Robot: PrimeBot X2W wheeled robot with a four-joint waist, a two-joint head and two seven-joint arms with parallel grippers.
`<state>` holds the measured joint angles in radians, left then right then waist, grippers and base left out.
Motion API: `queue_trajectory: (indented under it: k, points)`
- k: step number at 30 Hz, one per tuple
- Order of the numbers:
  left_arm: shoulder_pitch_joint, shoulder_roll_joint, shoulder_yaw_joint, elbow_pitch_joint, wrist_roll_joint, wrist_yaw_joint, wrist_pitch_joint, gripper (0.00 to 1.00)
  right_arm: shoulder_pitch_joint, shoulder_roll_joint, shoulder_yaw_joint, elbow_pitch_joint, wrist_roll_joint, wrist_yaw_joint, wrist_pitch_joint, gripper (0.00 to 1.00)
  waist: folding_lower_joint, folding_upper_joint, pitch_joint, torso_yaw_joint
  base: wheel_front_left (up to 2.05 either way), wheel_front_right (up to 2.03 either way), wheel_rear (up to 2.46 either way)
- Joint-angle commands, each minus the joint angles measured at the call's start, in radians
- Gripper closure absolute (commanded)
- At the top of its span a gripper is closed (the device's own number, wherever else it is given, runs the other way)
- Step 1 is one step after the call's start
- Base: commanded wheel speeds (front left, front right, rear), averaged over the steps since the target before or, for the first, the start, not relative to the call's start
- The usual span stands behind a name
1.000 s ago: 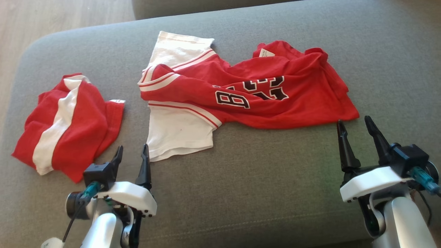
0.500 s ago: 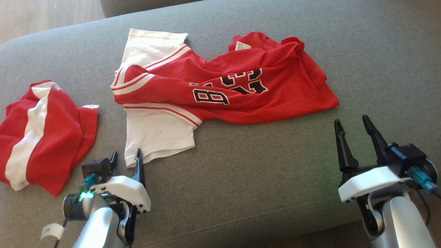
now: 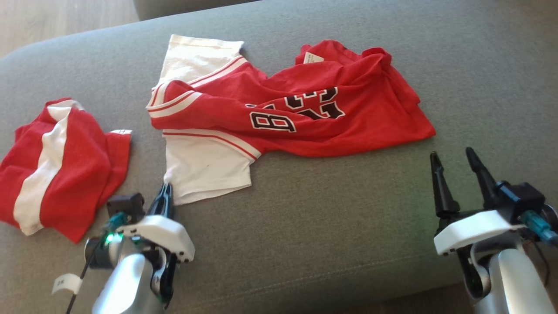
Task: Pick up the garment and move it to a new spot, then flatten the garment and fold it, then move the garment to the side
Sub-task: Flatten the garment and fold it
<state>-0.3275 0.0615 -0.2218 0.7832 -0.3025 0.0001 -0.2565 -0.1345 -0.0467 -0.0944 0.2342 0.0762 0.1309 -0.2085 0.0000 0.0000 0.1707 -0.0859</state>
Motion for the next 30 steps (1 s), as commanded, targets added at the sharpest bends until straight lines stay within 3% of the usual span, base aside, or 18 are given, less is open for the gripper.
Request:
queue_trajectory:
  k: [1, 9, 14, 22, 30]
  points:
    - [-0.026, 0.015, 0.025, -0.054, 0.008, 0.004, -0.005, 1.0, -0.039, -0.004, 0.012, -0.026, 0.0, 0.0, -0.012, 0.0, 0.0, 0.0, 0.0, 0.012, 0.0, 0.0, 0.0]
    - [0.03, 0.008, 0.074, -0.401, 0.049, 0.016, -0.005, 1.0, -0.135, -0.004, -0.057, 0.092, 0.028, 0.0, -0.018, 0.0, 0.0, 0.0, 0.015, 0.091, 0.0, 0.0, 0.0]
    - [0.072, -0.001, 0.071, -0.524, 0.065, 0.012, -0.005, 1.0, -0.208, -0.004, -0.14, 0.205, 0.009, 0.0, -0.021, 0.0, 0.0, 0.0, 0.028, 0.137, 0.0, 0.0, 0.0]
    - [0.089, -0.008, 0.048, -0.575, 0.073, 0.004, -0.005, 1.0, -0.286, -0.004, -0.211, 0.454, 0.014, 0.0, -0.016, 0.0, 0.0, 0.0, 0.043, 0.176, 0.0, 0.0, 0.0]
    - [0.091, -0.01, 0.038, -0.582, 0.078, 0.005, -0.005, 1.0, -0.349, -0.004, -0.195, 0.625, 0.044, 0.0, -0.046, 0.0, 0.0, 0.0, 0.052, 0.177, 0.0, 0.0, 0.0]
